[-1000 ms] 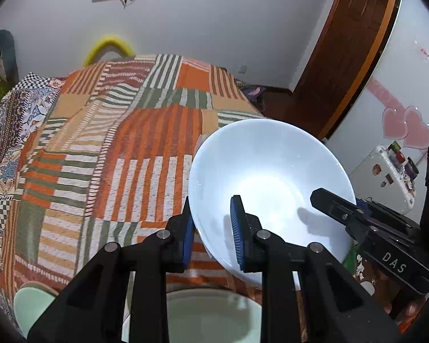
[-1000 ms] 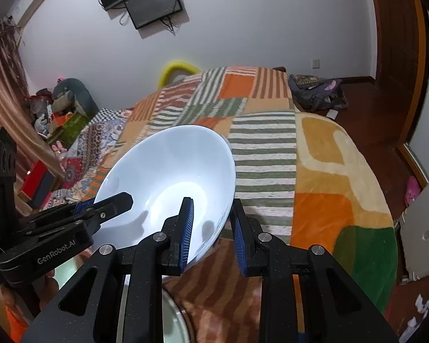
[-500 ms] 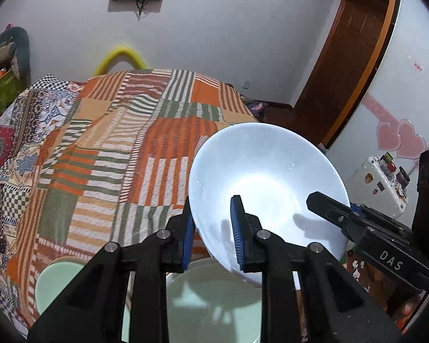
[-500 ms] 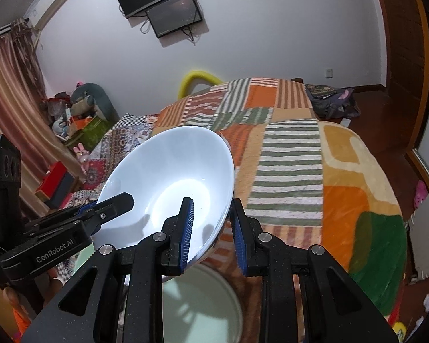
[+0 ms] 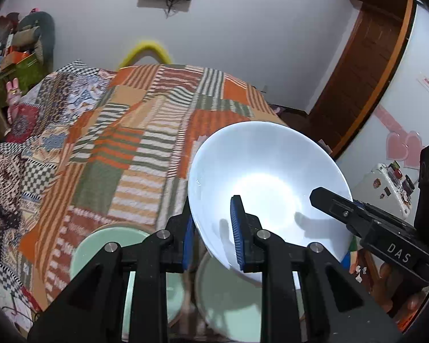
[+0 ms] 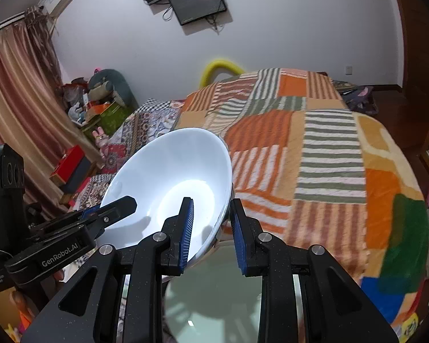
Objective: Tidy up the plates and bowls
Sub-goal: 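Lift the white bowl with both grippers and carry it over the mint-green bowl, then lower the white bowl into the mint-green bowl and open both grippers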
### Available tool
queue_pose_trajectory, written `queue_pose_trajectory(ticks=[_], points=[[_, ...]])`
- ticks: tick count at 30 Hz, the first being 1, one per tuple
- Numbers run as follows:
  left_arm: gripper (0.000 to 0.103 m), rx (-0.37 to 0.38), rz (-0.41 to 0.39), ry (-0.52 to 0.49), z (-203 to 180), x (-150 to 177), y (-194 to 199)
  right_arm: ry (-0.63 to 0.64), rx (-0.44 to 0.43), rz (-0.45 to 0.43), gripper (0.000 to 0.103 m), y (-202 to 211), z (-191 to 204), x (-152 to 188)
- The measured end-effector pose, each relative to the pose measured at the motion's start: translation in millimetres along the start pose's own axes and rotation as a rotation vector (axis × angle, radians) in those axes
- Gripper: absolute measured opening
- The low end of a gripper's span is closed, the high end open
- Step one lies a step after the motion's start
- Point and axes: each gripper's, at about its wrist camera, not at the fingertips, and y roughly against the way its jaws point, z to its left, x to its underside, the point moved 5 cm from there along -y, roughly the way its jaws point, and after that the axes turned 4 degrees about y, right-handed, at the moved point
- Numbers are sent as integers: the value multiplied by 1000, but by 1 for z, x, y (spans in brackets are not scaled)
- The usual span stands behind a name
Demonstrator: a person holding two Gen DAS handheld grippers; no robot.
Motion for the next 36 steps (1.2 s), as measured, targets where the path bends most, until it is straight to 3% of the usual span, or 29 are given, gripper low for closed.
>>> queue_pose_trajectory(ticks=[14,36], points=[[23,-72,-5,91,63,28,26,67,-71,62,24,-27,53,18],[23,-161,89,184,126,75,10,140,-91,239,24,-72,96,69]])
